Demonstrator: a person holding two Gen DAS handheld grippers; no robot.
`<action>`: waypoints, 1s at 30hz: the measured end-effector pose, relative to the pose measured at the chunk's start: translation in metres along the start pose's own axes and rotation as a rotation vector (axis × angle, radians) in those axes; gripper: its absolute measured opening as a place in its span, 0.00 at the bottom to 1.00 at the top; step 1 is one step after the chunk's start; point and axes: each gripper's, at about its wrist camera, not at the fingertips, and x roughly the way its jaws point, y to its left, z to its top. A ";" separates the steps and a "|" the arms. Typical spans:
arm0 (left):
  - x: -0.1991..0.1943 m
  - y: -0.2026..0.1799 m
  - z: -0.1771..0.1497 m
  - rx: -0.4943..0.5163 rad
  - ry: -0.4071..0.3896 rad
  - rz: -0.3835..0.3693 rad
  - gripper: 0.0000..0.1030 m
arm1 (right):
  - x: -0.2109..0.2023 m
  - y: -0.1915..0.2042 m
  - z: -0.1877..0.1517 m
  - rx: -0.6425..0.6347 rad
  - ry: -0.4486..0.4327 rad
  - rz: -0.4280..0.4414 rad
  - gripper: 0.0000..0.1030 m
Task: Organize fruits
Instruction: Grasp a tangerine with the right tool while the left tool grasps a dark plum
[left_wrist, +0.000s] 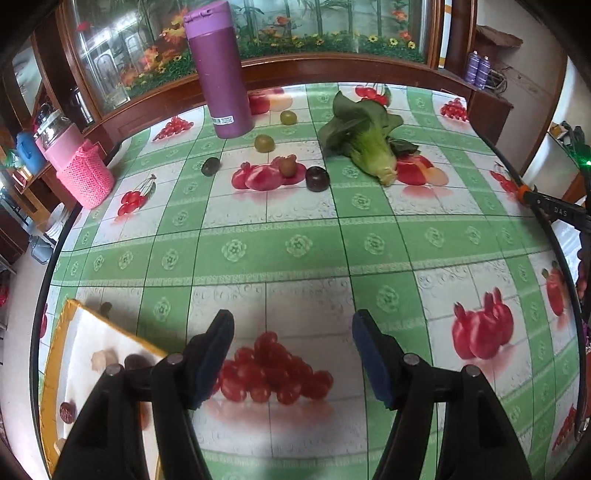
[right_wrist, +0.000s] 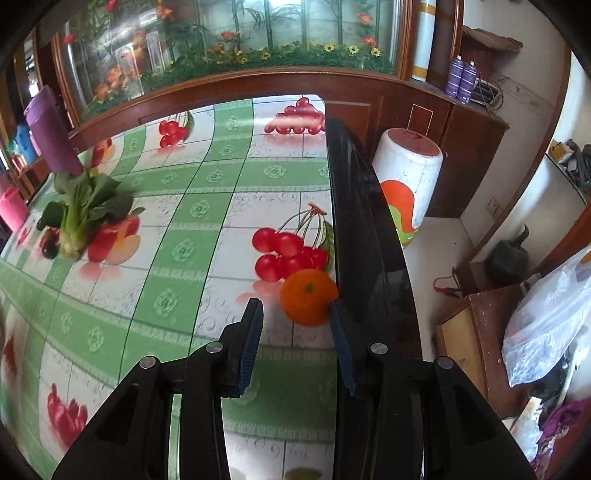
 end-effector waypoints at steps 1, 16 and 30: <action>0.004 -0.001 0.003 0.000 0.000 0.003 0.67 | 0.003 -0.001 0.001 -0.016 0.000 -0.008 0.38; 0.065 0.004 0.082 -0.195 -0.037 -0.065 0.68 | 0.005 0.011 -0.003 -0.169 0.004 -0.052 0.33; 0.098 -0.010 0.093 -0.183 -0.086 -0.061 0.27 | -0.039 0.021 -0.025 -0.162 -0.010 0.068 0.33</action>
